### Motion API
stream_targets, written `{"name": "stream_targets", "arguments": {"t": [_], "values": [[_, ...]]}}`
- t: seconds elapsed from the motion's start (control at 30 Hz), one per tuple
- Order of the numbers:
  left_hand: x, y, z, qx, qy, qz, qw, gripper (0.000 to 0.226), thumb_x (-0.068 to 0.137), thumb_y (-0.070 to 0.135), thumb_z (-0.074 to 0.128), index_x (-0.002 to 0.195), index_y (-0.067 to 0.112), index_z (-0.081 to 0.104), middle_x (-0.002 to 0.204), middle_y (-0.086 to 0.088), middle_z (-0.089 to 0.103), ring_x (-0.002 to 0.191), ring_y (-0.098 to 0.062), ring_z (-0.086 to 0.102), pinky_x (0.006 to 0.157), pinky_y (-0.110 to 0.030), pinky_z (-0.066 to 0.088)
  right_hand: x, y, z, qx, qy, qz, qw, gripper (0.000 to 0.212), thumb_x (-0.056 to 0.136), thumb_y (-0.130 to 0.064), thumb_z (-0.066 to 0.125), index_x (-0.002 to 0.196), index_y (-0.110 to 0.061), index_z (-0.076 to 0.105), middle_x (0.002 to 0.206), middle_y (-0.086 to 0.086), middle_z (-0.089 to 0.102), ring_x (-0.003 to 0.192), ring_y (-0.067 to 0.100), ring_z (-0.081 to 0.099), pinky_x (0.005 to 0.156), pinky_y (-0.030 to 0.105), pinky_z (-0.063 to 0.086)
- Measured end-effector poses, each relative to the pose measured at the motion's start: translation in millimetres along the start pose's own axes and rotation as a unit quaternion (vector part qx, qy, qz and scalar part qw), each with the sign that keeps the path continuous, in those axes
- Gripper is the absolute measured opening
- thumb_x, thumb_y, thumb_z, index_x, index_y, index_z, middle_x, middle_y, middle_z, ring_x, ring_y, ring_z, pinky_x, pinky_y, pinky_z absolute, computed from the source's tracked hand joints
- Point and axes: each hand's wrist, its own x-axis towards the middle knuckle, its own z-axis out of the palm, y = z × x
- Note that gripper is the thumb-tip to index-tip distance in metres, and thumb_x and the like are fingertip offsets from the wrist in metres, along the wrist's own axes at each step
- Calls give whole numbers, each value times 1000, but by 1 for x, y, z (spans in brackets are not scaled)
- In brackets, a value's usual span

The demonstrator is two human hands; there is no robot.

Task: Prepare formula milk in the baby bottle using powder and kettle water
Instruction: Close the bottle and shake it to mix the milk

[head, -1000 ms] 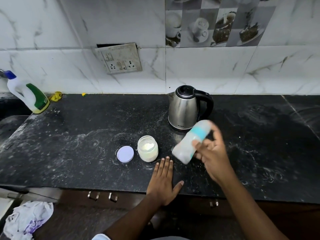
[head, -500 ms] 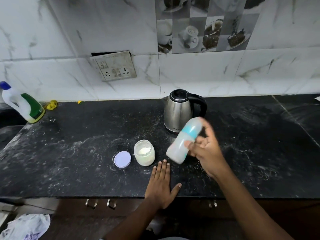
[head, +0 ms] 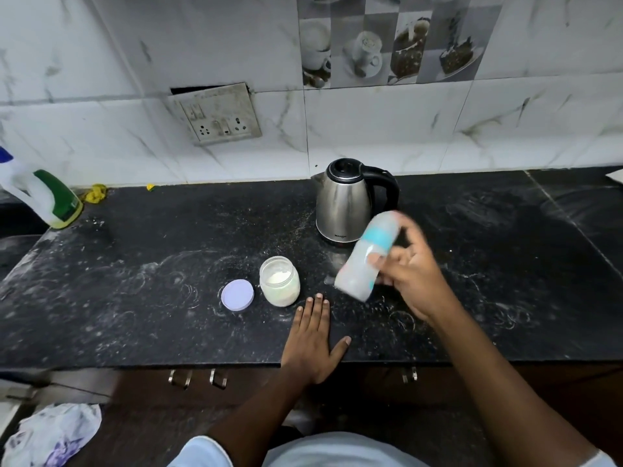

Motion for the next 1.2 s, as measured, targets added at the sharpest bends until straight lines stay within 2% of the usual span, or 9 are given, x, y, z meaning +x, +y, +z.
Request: {"name": "stream_targets", "arguments": {"t": [0.17,0.3,0.43,0.57,0.67,0.8,0.93,1.07,1.2], "values": [[0,1,0,-4,3,-2,1000,99,101,79,7,172,11,-9,180,-8,-19,166,-24,-22,133,-42,-16,-1,4,-4,59,83,-36,994,73,90,-4,77,147,-32,40,113,6,79,107,24,75,76,39,63],[-1,0,-1,-4,2,-5,1000,99,102,79,8,172,10,-5,181,-9,-16,166,-23,-21,134,-43,-15,-12,9,-2,-23,-44,1,999,83,81,-5,85,147,-36,45,118,21,75,108,34,74,82,43,63],[-2,1,0,-7,6,-4,1000,98,102,79,9,172,12,-9,180,-8,-18,166,-23,-22,135,-44,-13,-13,13,-8,67,91,-32,993,80,86,-3,78,148,-38,41,123,13,74,115,29,71,88,46,62],[-1,1,0,-10,8,-4,1000,99,102,79,10,172,12,-8,180,-7,-18,166,-23,-21,134,-42,-14,-22,18,-7,3,-10,10,1000,82,81,-3,82,144,-44,50,120,16,76,109,26,74,84,37,62],[-1,1,1,-12,5,-5,1000,99,101,79,9,172,12,-8,180,-7,-17,166,-22,-22,134,-42,-14,-17,17,-11,68,92,-13,993,76,91,-2,73,149,-39,41,118,8,77,111,25,74,83,43,63],[0,1,0,-10,5,-6,1000,99,102,79,9,173,12,-5,181,-8,-16,167,-23,-20,135,-44,-12,-20,14,-7,-5,-31,24,999,79,83,-1,81,142,-42,50,117,18,76,106,28,75,81,39,62],[0,1,1,-11,5,-5,1000,99,101,80,8,172,12,-7,181,-8,-16,166,-23,-21,136,-44,-10,-12,10,-9,61,72,-11,995,70,88,-2,77,140,-36,44,115,8,77,108,25,74,77,41,63],[0,0,1,-10,4,-6,1000,100,101,80,8,173,11,-4,181,-9,-14,167,-23,-20,135,-44,-12,-14,12,-5,-12,-19,13,1000,77,81,-7,84,140,-41,49,115,16,76,105,32,75,77,40,63],[0,1,2,-12,7,-5,1000,100,101,80,7,172,12,-7,181,-7,-17,166,-22,-22,135,-43,-12,-6,9,-11,64,87,-24,994,70,91,0,73,143,-36,43,121,13,75,113,30,73,82,45,63]]}}
